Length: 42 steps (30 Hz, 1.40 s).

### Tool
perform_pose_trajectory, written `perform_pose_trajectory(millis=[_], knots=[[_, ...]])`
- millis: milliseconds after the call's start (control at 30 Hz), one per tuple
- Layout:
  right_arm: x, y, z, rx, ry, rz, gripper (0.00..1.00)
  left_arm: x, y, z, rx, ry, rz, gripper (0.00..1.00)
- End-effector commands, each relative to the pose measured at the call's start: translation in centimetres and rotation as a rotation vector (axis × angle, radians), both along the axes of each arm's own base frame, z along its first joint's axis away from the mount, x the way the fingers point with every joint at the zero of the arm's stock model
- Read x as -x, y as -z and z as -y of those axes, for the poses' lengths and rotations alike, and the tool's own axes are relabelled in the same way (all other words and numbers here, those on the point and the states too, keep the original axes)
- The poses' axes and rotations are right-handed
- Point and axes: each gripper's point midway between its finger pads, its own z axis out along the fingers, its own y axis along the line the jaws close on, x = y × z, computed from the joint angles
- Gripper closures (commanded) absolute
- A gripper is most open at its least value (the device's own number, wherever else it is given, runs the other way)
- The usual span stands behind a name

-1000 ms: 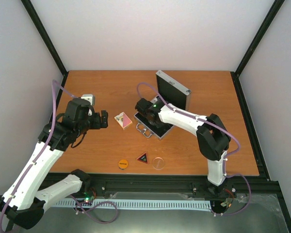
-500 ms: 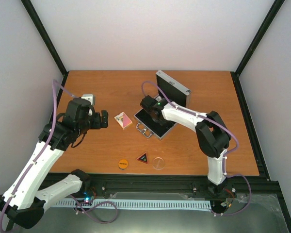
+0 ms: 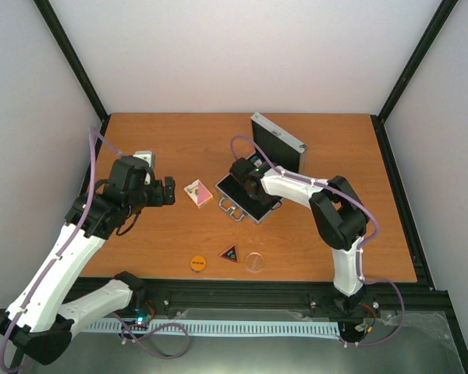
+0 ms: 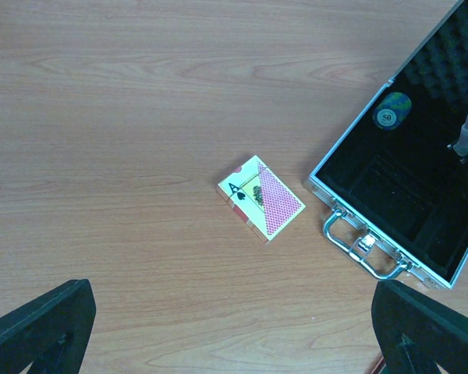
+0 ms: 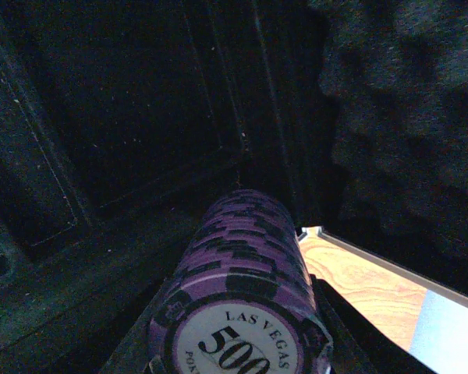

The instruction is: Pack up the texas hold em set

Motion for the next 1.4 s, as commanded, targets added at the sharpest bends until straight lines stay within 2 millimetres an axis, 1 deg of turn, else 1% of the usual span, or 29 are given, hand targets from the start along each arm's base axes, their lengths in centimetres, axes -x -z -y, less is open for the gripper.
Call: perform_pose_trajectory(millis=[0,167,367,400,533,600,800,1067,1367], knots=[[-1.1,0.5,0.8,0.032,0.015,0.037,0.85,-0.2,-0.6,-0.3,-0.004,-0.011,0.014,0.0],[-1.4,1.2,1.0,0.031,0.021,0.024,0.86,-0.3,-0.6,-0.3,-0.01,-0.009,0.015,0.0],[-0.7,2.0,1.5,0.047,0.023,-0.003,0.84,-0.4,-0.7,-0.3,-0.018,-0.011,0.017,0.0],[-0.5,2.1,1.6,0.049,0.026,-0.007,0.81,-0.5,-0.7,-0.4,-0.02,-0.013,0.017,0.0],[0.1,2.3,2.1,0.044,0.04,-0.014,0.64,-0.6,-0.6,-0.2,-0.019,-0.011,0.015,0.0],[0.2,2.2,2.2,0.042,0.041,-0.015,0.58,-0.7,-0.6,-0.2,-0.017,-0.01,0.013,0.0],[0.7,2.5,1.9,0.016,0.044,-0.042,0.51,-1.0,-0.5,0.1,-0.016,-0.008,0.011,0.0],[0.7,2.1,1.1,-0.034,0.042,-0.057,0.33,-1.1,-0.7,0.1,-0.012,-0.01,0.015,0.0],[0.8,1.3,0.3,-0.082,0.028,-0.072,0.23,-1.2,-0.8,0.2,-0.01,-0.011,0.017,0.0]])
